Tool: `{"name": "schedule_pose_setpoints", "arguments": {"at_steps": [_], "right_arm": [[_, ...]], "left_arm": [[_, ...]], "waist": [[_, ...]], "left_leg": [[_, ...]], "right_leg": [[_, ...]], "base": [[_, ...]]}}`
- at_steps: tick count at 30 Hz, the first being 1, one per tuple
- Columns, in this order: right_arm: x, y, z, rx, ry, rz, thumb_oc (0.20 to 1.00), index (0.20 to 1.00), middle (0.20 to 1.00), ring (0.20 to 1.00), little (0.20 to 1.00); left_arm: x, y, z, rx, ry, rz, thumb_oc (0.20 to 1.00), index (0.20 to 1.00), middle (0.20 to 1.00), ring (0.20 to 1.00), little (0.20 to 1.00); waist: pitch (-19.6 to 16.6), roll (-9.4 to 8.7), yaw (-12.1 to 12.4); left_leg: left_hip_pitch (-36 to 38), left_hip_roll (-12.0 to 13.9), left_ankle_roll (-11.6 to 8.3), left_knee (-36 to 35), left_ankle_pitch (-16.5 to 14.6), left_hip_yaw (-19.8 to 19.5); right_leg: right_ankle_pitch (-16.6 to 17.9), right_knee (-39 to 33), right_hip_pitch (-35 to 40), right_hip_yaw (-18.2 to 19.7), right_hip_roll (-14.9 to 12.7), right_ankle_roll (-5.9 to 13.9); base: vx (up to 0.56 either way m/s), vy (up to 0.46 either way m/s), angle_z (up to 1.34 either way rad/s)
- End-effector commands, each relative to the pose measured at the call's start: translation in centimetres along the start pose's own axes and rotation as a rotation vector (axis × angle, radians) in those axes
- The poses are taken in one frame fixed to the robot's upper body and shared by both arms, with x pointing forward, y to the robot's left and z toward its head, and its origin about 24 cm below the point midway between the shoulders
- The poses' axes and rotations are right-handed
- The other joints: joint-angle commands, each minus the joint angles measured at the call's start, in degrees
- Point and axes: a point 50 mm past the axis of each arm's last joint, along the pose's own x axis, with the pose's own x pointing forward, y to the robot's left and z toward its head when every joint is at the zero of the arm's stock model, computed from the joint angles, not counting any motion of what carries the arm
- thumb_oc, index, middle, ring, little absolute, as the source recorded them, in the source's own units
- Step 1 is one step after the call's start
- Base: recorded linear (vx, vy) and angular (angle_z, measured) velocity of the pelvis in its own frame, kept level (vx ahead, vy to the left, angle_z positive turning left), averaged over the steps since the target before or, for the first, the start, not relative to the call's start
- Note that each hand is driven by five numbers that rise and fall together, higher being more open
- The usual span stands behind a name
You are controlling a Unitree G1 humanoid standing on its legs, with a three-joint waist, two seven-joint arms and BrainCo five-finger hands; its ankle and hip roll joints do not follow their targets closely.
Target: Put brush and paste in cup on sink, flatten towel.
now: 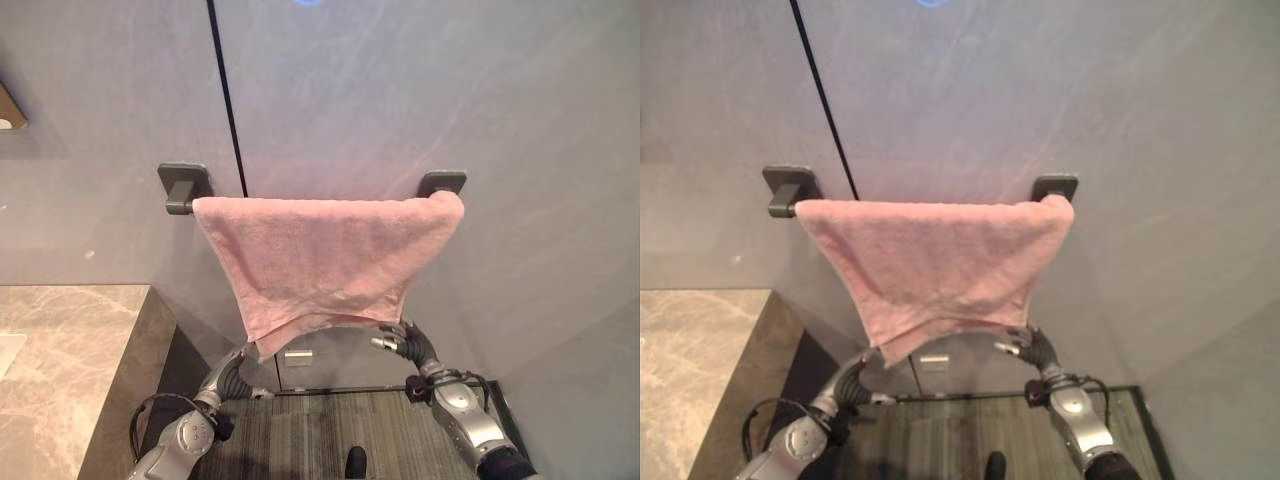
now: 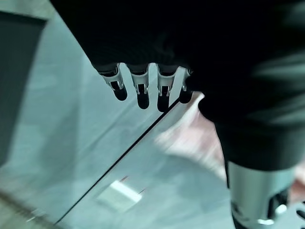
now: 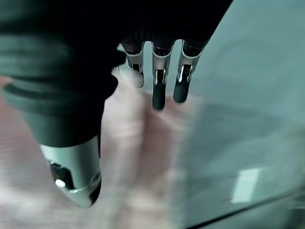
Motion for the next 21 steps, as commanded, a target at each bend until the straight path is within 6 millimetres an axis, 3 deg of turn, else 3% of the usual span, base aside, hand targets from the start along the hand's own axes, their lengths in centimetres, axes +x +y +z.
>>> {"name": "schedule_pose_setpoints", "arguments": {"at_steps": [1,2,3,5,10,13,18,21], "right_arm": [[1.1,0.2,0.6,0.029,0.008,-0.020,1.000,1.000,1.000,1.000,1.000],[0.9,-0.1,-1.7,0.051,0.110,-0.050,1.000,1.000,1.000,1.000,1.000],[0.9,-0.1,-1.6,0.050,0.109,-0.050,1.000,1.000,1.000,1.000,1.000],[0.2,-0.5,-4.2,0.077,0.226,-0.099,1.000,1.000,1.000,1.000,1.000],[-0.5,-1.4,-5.4,0.102,0.264,-0.153,1.000,1.000,1.000,1.000,1.000],[-1.6,-3.1,-6.2,0.149,0.268,-0.267,1.000,1.000,1.000,1.000,1.000],[-2.7,-3.7,-8.7,0.113,0.407,-0.317,1.000,1.000,1.000,1.000,1.000],[-4.3,-2.9,-11.6,-0.073,0.610,-0.218,1.000,1.000,1.000,1.000,1.000]], "left_arm": [[0.5,0.3,-1.0,0.084,0.058,-0.043,1.000,1.000,1.000,1.000,1.000],[0.4,-0.7,-2.3,0.096,0.129,-0.076,1.000,1.000,1.000,1.000,1.000],[0.4,-0.7,-2.3,0.096,0.129,-0.075,1.000,1.000,1.000,1.000,1.000],[0.3,-2.0,-3.2,0.034,0.191,-0.093,1.000,1.000,1.000,1.000,1.000],[0.3,-2.5,-3.5,-0.006,0.214,-0.074,1.000,1.000,1.000,1.000,1.000],[-0.1,-1.6,-3.5,-0.067,0.196,-0.010,1.000,1.000,1.000,1.000,1.000],[0.0,-2.2,-3.6,-0.047,0.202,-0.036,1.000,1.000,1.000,1.000,1.000],[0.0,-6.6,-5.3,-0.204,0.380,-0.147,1.000,1.000,1.000,1.000,1.000]], "waist": [[-1.17,-0.27,0.67],[-1.30,-0.18,0.60],[-1.27,-0.17,0.60],[-1.22,0.10,0.38],[-1.04,0.48,-0.11],[-0.84,0.79,-0.58],[-0.82,1.03,-0.45],[-0.99,1.25,-0.73]], "left_leg": [[-4.00,1.04,-1.33,0.31,1.79,-1.28],[-3.78,1.05,-1.35,0.31,1.63,-1.15],[-3.78,1.06,-1.35,0.31,1.62,-1.14],[-3.71,1.07,-1.37,0.31,1.60,-1.05],[-3.76,1.08,-1.40,0.31,1.65,-0.89],[-3.94,1.00,-1.43,0.31,1.75,-0.80],[-4.13,0.94,-1.53,0.31,1.72,-0.99],[-4.42,0.79,-1.64,0.31,1.99,-1.24]], "right_leg": [[-5.21,1.56,6.36,1.38,-3.69,4.83],[-5.32,1.62,6.42,1.43,-3.61,4.76],[-5.33,1.63,6.41,1.44,-3.60,4.76],[-5.34,1.60,6.34,1.64,-3.59,4.66],[-5.29,1.68,6.13,1.73,-3.58,4.62],[-5.15,1.50,6.08,1.80,-3.61,4.71],[-5.06,1.19,6.14,1.65,-3.69,4.73],[-4.91,1.14,5.94,1.52,-3.77,4.57]], "base": [[0.01,0.005,-0.05],[0.01,0.005,-0.03],[0.00,0.000,0.00],[0.00,0.000,0.00],[0.00,0.000,0.00],[0.00,0.006,-0.03],[0.00,0.002,-0.03],[0.00,0.000,0.00]]}}
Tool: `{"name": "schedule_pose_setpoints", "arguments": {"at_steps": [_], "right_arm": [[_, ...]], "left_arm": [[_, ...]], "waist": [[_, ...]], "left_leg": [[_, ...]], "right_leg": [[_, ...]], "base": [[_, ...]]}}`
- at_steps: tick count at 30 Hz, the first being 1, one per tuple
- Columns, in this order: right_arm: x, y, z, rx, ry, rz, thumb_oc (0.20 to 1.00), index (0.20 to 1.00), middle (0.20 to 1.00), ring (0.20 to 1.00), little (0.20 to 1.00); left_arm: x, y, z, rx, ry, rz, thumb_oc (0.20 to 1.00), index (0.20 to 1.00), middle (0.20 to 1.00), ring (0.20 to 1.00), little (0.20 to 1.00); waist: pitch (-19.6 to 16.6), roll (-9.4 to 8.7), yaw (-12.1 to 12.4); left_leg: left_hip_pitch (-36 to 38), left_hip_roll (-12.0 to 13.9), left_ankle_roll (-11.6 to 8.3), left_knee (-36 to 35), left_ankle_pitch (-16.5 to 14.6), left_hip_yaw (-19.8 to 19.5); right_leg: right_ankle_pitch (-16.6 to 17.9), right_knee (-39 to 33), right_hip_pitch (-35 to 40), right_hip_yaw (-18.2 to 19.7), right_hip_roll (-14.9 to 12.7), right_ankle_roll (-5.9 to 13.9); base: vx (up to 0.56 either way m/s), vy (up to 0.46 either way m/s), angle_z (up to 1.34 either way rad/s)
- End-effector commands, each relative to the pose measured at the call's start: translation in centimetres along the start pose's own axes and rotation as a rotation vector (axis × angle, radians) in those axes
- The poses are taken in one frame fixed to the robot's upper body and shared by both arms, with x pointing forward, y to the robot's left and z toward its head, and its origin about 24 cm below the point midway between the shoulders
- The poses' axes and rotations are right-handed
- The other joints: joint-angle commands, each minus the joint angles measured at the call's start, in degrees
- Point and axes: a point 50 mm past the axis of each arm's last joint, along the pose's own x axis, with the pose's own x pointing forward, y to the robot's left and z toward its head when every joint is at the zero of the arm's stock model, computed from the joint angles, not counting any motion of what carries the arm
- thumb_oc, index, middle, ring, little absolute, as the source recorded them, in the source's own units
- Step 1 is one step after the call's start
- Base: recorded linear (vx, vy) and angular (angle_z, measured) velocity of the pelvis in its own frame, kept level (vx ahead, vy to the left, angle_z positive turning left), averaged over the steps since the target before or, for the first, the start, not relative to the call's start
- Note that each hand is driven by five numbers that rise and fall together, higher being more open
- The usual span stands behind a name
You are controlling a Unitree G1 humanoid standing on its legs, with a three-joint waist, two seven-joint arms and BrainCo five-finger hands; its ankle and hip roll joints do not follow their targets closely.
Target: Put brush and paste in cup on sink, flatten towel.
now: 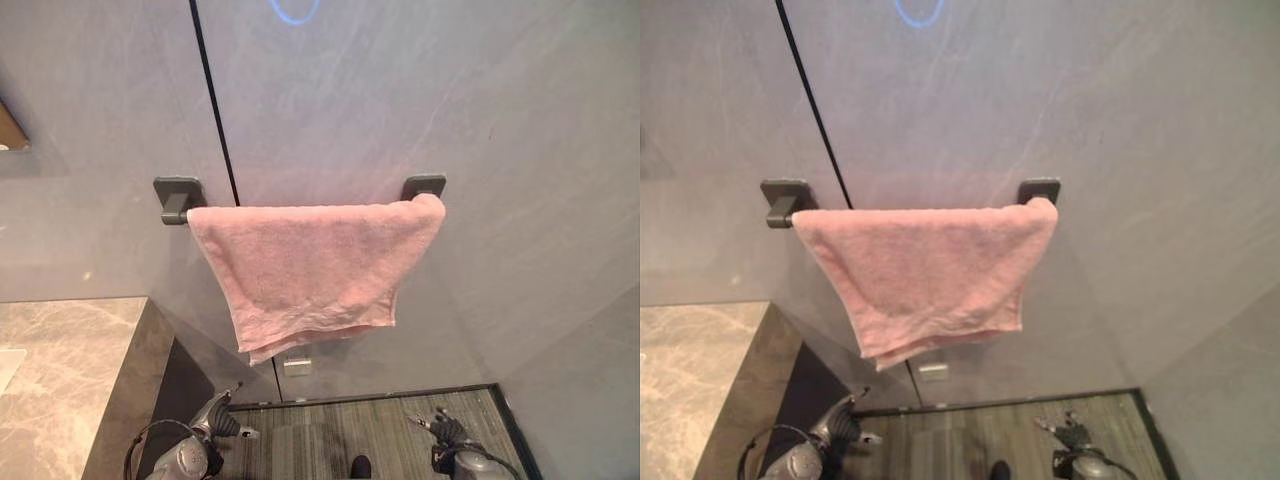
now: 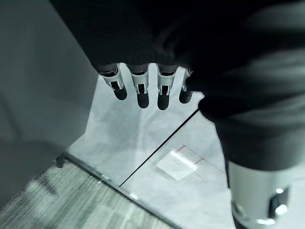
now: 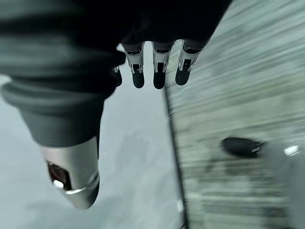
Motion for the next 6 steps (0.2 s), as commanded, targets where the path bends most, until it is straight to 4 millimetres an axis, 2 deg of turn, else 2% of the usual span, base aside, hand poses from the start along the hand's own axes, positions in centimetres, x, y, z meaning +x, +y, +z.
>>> {"name": "schedule_pose_setpoints", "arguments": {"at_steps": [1,3,4,6], "right_arm": [[0.5,0.5,1.1,-0.198,0.012,0.024,1.000,1.000,1.000,1.000,1.000],[0.3,0.7,-0.1,-0.324,0.061,0.047,1.000,1.000,1.000,1.000,1.000],[0.3,0.7,0.0,-0.324,0.060,0.046,1.000,1.000,1.000,1.000,1.000],[0.1,0.6,-1.1,-0.290,0.089,0.052,1.000,1.000,1.000,1.000,1.000]], "left_arm": [[1.2,-2.0,0.0,-0.083,0.081,-0.054,1.000,1.000,1.000,1.000,1.000],[1.0,-3.8,-2.0,-0.167,0.234,-0.085,1.000,1.000,1.000,1.000,1.000],[1.0,-3.8,-1.9,-0.168,0.233,-0.085,1.000,1.000,1.000,1.000,1.000],[0.5,-4.7,-3.0,-0.283,0.321,-0.084,1.000,1.000,1.000,1.000,1.000]], "waist": [[1.12,0.26,-0.37],[0.78,0.23,-0.78],[0.80,0.27,-0.80],[0.24,0.07,-1.16]], "left_leg": [[-4.42,0.87,-1.99,0.56,2.21,-2.50],[-4.44,0.90,-2.08,0.56,2.18,-2.39],[-4.44,0.91,-2.08,0.56,2.17,-2.40],[-4.33,0.93,-2.12,0.56,1.97,-2.39]], "right_leg": [[-4.77,1.13,6.05,1.06,-3.66,4.60],[-4.72,1.02,5.98,1.22,-3.63,4.47],[-4.73,1.03,5.98,1.21,-3.63,4.47],[-4.73,0.70,6.08,1.41,-3.63,4.41]], "base": [[0.00,0.000,0.00],[0.00,0.000,0.00],[0.00,0.000,0.00],[0.05,-0.003,-0.03]]}}
